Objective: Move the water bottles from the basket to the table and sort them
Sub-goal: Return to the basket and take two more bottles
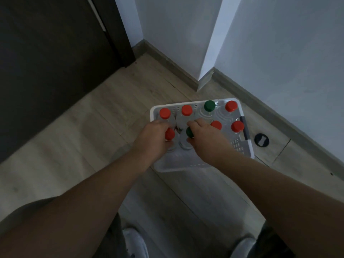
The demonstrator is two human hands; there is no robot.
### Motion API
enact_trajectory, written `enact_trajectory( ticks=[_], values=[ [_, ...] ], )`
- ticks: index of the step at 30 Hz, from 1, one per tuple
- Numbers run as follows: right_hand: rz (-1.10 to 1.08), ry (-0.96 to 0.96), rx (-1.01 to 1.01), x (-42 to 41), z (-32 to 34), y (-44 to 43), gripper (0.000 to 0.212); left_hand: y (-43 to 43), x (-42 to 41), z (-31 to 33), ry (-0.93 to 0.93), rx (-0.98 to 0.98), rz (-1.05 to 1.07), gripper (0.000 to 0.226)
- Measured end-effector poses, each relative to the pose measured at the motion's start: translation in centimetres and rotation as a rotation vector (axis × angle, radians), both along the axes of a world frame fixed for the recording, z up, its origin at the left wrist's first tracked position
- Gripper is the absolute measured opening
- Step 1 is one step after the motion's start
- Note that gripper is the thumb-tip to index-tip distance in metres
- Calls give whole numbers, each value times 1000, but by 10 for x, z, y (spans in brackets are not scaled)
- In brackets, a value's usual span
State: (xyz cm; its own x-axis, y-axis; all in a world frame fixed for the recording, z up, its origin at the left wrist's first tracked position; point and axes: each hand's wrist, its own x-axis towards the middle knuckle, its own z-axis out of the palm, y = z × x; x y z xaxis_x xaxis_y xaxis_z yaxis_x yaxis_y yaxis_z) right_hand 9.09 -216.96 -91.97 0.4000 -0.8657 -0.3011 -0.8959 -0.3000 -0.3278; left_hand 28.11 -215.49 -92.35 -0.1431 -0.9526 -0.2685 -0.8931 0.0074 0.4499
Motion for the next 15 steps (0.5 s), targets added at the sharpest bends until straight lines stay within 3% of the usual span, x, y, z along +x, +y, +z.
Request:
enact_trajectory(
  ticks=[8, 12, 15],
  values=[
    [7, 5, 0, -4, -1, 0, 23, 3, -2, -5, 69, 48, 22, 16],
    [56, -24, -63, -14, 4, 3, 27, 1, -2, 4, 87, 32, 25, 17],
    [26, -161, -31, -23, 18, 3, 29, -2, 2, 25, 114, -3, 0, 22]
  ],
)
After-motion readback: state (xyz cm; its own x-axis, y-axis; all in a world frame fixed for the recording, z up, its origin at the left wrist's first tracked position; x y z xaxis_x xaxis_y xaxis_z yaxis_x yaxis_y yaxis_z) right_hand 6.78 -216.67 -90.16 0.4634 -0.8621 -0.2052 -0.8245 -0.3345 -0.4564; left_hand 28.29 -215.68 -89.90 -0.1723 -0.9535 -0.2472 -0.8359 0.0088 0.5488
